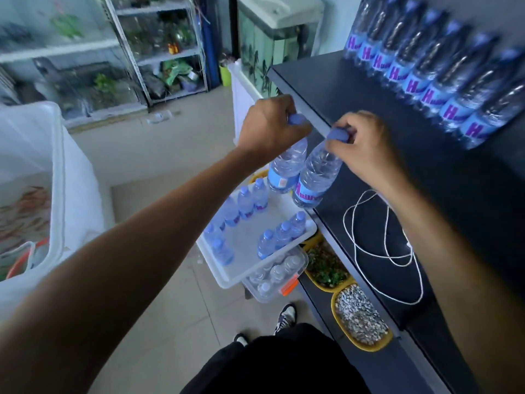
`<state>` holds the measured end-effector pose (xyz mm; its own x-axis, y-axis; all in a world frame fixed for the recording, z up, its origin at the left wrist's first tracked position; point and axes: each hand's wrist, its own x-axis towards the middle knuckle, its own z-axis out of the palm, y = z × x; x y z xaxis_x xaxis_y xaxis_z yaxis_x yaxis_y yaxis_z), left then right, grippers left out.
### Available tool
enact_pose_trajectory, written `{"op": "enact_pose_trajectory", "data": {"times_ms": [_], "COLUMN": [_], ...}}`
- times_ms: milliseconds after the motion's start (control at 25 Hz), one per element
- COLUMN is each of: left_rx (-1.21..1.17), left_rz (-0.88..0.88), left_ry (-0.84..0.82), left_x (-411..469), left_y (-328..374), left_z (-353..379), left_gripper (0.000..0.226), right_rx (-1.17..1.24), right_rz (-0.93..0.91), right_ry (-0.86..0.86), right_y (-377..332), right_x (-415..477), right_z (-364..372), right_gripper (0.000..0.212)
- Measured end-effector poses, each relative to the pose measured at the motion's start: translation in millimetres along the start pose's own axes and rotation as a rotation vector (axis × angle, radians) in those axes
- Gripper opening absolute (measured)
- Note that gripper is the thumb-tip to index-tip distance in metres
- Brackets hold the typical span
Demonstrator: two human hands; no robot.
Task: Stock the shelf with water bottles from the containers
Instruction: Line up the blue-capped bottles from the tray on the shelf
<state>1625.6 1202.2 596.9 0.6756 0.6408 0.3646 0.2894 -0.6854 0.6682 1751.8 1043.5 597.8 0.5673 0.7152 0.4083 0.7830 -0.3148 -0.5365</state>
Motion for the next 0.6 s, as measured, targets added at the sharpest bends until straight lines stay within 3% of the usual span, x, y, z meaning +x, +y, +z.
{"op": "enact_pose_trajectory", "data": {"times_ms": [320, 600], "left_rx": [-0.125, -0.012], "left_rz": [0.217, 0.411], "left_ry": [-0.125, -0.348], "left_x": [85, 114], "left_y": [112, 171], "left_z": [54, 137], "left_gripper": [0.03, 0.028], "right_rx": [-0.12, -0.195], "right_rz": [0.177, 0.305], "right_ry": [0.24, 0.336], "right_y": [55, 144], "right_x": [27, 8], "right_z": [-131, -182], "right_gripper": [0.015, 0.012]}}
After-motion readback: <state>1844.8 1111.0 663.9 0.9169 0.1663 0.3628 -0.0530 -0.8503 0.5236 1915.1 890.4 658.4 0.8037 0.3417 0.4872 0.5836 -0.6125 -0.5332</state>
